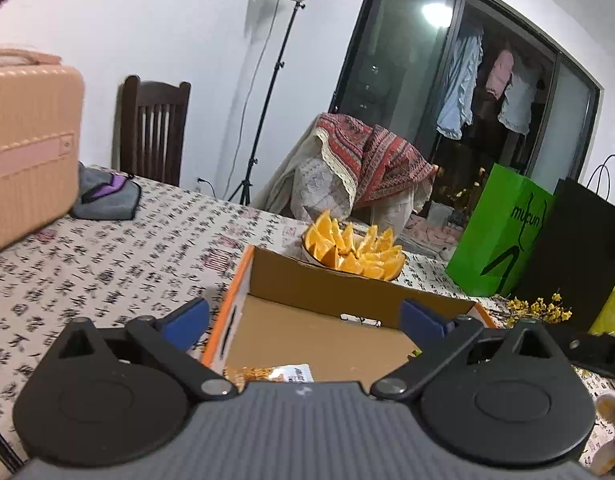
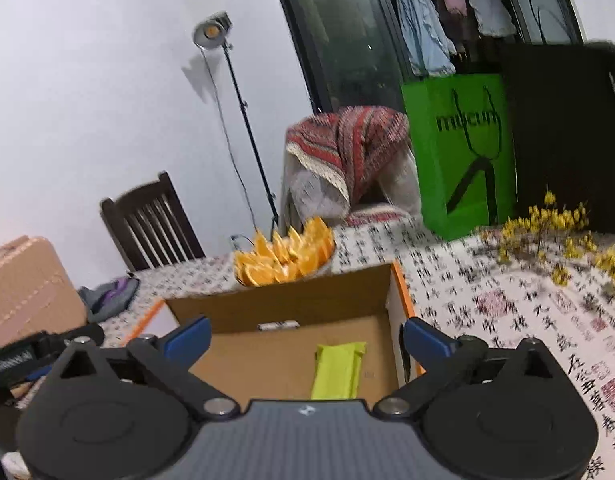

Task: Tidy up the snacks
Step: 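Move both grippers back from the box toward the snack pile, then grasp the silver snack pack with the right gripper while the left grasps a cracker packet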

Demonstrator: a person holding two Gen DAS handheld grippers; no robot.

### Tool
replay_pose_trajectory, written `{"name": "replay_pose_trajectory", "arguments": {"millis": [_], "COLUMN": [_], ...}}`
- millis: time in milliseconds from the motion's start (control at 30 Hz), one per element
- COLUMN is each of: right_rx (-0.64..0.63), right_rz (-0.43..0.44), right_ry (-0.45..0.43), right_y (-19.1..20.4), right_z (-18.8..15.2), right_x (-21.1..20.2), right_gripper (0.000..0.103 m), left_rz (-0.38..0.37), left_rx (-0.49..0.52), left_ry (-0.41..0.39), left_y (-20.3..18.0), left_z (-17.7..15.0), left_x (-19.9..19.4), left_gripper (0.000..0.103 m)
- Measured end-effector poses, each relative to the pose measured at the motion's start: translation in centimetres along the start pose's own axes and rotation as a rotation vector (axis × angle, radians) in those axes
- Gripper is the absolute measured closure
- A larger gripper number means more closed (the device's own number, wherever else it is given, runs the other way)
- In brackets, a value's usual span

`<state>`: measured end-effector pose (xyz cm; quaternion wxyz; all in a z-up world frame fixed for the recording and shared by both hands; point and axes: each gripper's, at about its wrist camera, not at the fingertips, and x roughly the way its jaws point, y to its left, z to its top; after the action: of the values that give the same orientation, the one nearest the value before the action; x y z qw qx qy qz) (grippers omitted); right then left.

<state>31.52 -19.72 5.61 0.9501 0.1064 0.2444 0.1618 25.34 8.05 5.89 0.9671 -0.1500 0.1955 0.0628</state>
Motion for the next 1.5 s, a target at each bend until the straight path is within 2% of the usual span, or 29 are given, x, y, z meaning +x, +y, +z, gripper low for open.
{"name": "replay_pose_trajectory", "arguments": {"millis": [133, 233, 633, 767, 933, 1067, 1267, 1400, 1500], "right_rx": [-0.038, -0.062, -0.105, -0.093, -0.062, -0.066, -0.114, -0.132, -0.129], "right_rz": [-0.009, -0.026, -0.004, 0.054, 0.068, 0.067, 0.078, 0.065, 0.056], "right_ry": [-0.034, -0.029, 0.017, 0.044, 0.092, 0.127, 0.161, 0.201, 0.238], "right_y": [0.9, 1.3, 1.2, 0.5, -0.3, -0.3, 0.8, 1.6, 1.8], "right_z": [-0.2, -0.9, -7.0, -8.9, -10.7, -12.1, -13.0, -13.1, -13.2], "right_x": [-2.7, -4.4, -9.1, -10.0, -10.5, -10.8, -10.2, -8.4, -6.9], "right_gripper": [0.000, 0.000, 0.000, 0.000, 0.000, 0.000, 0.000, 0.004, 0.015], "left_rz": [0.000, -0.007, -0.026, -0.022, -0.026, -0.029, -0.048, -0.049, -0.055], "left_rx": [0.015, 0.028, 0.069, 0.092, 0.112, 0.081, 0.085, 0.086, 0.091], "left_ry": [-0.017, -0.022, -0.029, -0.014, 0.029, 0.074, 0.113, 0.128, 0.136], "left_y": [0.1, 0.1, 0.7, 1.2, 2.1, 3.3, 4.0, 4.0, 3.9], "left_z": [-0.2, -0.6, -3.9, -5.3, -7.3, -8.7, -10.1, -10.3, -10.4], "left_x": [-2.4, -4.0, -9.3, -10.3, -11.1, -11.5, -11.7, -11.5, -11.4], "left_gripper": [0.000, 0.000, 0.000, 0.000, 0.000, 0.000, 0.000, 0.000, 0.000]}}
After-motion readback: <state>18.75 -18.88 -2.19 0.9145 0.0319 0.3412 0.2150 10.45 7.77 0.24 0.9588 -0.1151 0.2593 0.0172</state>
